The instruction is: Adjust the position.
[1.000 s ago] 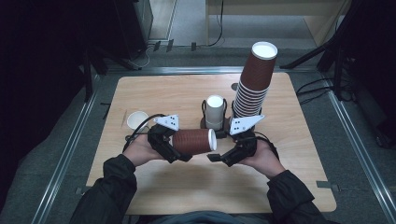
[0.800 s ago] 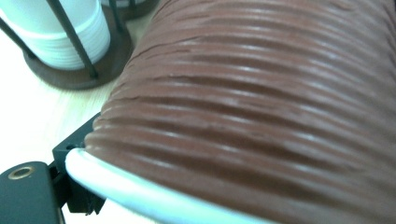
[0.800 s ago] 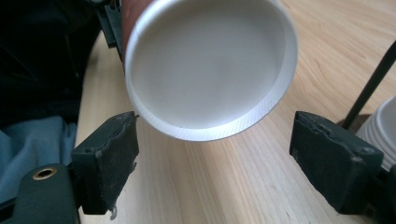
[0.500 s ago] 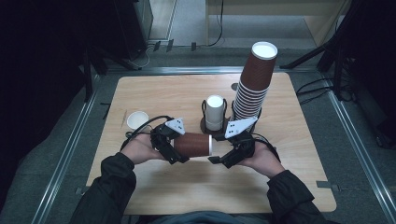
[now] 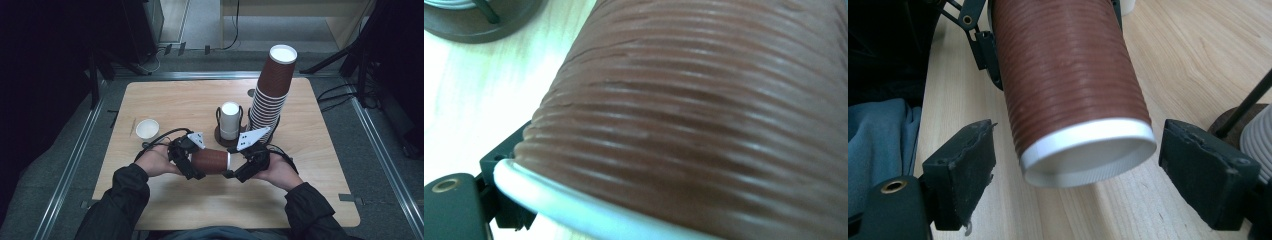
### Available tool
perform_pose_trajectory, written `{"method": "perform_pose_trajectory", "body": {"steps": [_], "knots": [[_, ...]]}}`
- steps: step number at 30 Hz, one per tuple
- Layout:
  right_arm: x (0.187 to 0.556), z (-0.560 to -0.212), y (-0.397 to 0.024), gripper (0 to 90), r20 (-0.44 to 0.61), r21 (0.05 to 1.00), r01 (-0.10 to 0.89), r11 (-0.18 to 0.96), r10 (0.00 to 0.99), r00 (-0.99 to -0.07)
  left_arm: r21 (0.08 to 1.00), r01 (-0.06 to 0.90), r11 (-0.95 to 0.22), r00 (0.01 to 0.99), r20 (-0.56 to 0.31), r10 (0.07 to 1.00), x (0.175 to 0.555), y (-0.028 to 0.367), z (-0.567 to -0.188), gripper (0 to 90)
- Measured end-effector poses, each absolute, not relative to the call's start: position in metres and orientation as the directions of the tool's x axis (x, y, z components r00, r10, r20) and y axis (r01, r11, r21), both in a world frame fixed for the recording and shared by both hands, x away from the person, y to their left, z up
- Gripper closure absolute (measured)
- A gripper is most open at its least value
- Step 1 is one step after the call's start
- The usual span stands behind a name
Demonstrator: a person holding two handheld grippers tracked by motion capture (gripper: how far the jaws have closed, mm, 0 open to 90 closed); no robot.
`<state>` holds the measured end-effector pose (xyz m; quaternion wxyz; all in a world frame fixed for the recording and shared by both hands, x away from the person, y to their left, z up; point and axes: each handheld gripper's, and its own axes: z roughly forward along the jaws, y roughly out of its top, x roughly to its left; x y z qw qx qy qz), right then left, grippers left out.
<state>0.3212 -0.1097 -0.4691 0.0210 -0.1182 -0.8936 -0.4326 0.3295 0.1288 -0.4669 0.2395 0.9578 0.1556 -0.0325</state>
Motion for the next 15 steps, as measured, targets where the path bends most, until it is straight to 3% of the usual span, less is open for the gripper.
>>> {"method": "perform_pose_trajectory", "body": {"steps": [15], "knots": [[0.317, -0.478, -0.090, 15.5, 0.127, 0.734, 0.194, 0.652, 0.148, -0.981, 0.433, 0.269, -0.860, 0.963, -0.133, 0.234, 0.323, 0.113, -0.469, 6.6]]}}
